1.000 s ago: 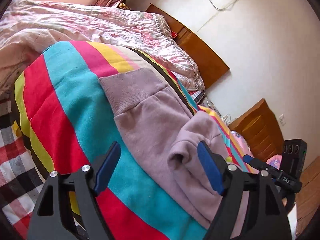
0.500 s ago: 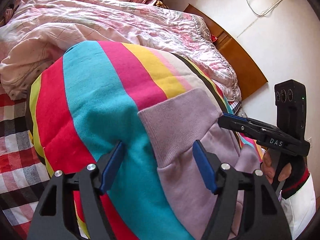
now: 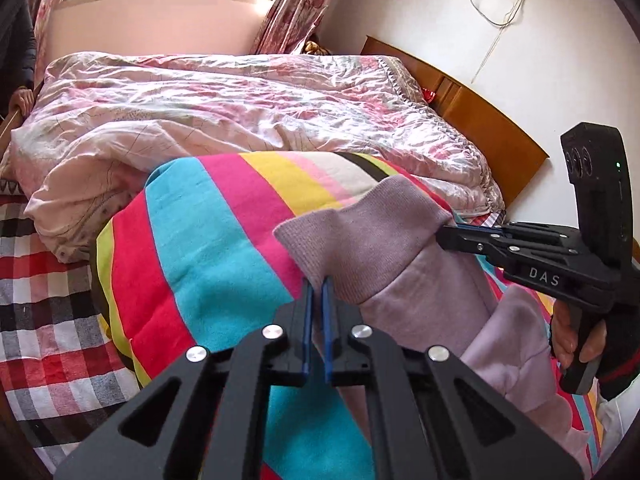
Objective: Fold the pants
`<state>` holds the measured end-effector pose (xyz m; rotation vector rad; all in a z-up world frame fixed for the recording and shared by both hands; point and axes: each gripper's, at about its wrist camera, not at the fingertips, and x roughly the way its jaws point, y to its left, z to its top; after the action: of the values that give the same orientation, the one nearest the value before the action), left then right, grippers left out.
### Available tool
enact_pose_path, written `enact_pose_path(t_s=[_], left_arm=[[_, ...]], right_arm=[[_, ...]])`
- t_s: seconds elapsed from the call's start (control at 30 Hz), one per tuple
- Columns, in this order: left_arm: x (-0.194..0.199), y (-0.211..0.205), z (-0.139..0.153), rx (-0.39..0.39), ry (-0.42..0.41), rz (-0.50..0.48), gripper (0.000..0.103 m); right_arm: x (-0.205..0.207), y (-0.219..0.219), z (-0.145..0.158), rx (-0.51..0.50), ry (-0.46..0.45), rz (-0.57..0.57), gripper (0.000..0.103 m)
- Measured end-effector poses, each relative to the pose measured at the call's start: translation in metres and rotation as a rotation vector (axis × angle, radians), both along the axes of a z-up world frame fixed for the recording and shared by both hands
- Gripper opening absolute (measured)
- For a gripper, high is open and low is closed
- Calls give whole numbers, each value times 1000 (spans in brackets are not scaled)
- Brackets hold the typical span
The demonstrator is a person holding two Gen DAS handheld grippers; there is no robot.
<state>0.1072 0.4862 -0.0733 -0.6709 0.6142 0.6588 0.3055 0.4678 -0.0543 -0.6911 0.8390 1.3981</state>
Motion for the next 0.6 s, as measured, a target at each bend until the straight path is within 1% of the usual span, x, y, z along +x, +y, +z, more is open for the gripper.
enact_pose_path(t_s=[0.03, 0.07, 0.1, 0.13, 0.17, 0.2, 0.23, 0.27, 0.3, 0.37, 0.4, 0.47, 0.5, 0.53, 0.57, 0.6], left_arm=[[3, 6, -11, -26, 27, -8, 5], [4, 11, -20, -42, 26, -10, 9], [2, 13, -23, -48, 19, -10, 10], [1, 13, -22, -49, 10, -22, 14], [-2, 10, -16, -23, 15, -16, 37], [-8, 4, -6, 29, 26, 16, 54], [-16, -4, 6, 97, 23, 46, 77], [-23, -16, 19, 163, 5, 39, 80], [-26, -30, 32, 212, -15, -19, 80], [-29, -67, 50, 322, -32, -182, 81], [-29, -91, 54, 405, -20, -271, 82], [-26, -142, 51, 616, 46, -468, 85], [-23, -164, 44, 723, 93, -549, 86], [-19, -182, 35, 807, 140, -618, 86], [-14, -194, 25, 864, 185, -674, 86], [-9, -201, 17, 902, 222, -717, 86]], right_arm=[[3, 4, -12, -26, 9, -18, 10], [6, 4, -19, -28, 30, -37, 11], [10, 1, -18, -9, 50, -57, 12], [16, -5, -13, 5, 77, -83, 19], [22, -15, -3, 26, 106, -120, 35], [27, -29, 11, 65, 140, -136, 42], [30, -46, 25, 109, 152, -145, 52], [32, -67, 39, 147, 147, -152, 57], [33, -89, 50, 172, 145, -154, 57], [35, -136, 56, 191, 167, -176, 57], [34, -158, 53, 188, 191, -189, 57], [30, -196, 34, 154, 241, -223, 57], [26, -212, 21, 137, 259, -241, 57], [23, -223, 9, 121, 278, -261, 57], [21, -231, -2, 107, 302, -277, 57], [20, -234, -13, 100, 324, -297, 56]])
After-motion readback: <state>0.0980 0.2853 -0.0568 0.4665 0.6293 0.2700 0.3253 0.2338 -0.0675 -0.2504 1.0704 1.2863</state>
